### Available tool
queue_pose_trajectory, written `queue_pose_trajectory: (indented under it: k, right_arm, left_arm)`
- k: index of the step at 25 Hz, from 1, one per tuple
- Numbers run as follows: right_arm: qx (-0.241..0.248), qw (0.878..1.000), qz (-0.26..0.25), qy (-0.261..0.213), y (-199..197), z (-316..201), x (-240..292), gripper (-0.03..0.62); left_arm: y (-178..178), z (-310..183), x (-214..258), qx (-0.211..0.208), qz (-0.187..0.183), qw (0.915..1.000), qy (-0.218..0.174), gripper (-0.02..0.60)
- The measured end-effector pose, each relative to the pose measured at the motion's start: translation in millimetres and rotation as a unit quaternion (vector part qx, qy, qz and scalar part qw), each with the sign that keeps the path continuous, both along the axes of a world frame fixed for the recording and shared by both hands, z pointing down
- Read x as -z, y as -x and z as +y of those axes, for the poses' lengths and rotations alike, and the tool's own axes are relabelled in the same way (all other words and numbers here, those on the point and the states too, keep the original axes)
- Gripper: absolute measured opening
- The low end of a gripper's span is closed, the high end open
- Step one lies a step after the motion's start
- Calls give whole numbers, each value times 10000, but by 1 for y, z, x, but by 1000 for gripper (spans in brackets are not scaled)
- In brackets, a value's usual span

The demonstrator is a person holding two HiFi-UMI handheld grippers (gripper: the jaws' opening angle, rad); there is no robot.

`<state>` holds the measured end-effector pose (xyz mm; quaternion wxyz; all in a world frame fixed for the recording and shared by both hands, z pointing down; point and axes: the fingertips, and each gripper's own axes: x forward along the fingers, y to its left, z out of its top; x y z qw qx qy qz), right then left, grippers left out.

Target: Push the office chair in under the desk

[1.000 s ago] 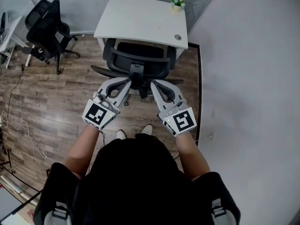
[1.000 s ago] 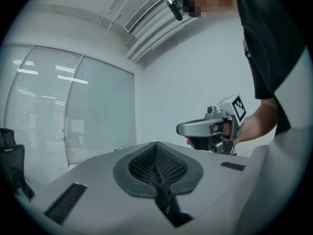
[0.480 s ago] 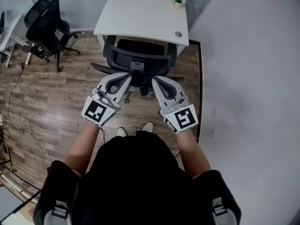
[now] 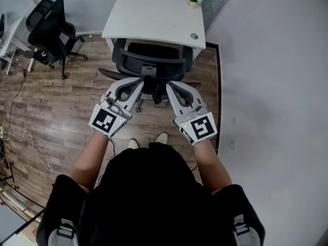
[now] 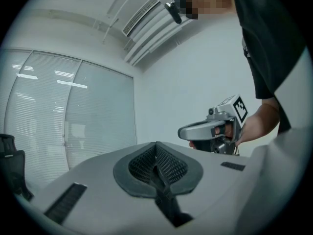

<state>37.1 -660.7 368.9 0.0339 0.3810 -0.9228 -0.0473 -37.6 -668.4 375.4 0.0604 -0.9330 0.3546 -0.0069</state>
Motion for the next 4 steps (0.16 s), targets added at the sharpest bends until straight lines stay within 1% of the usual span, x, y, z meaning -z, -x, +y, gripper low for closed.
queue_pose_trajectory:
  k: [4]
  right_arm:
    - [11, 10000, 89, 1, -1, 3, -2, 3]
  left_arm:
    - [1, 1, -2, 34, -34, 10000, -2, -5]
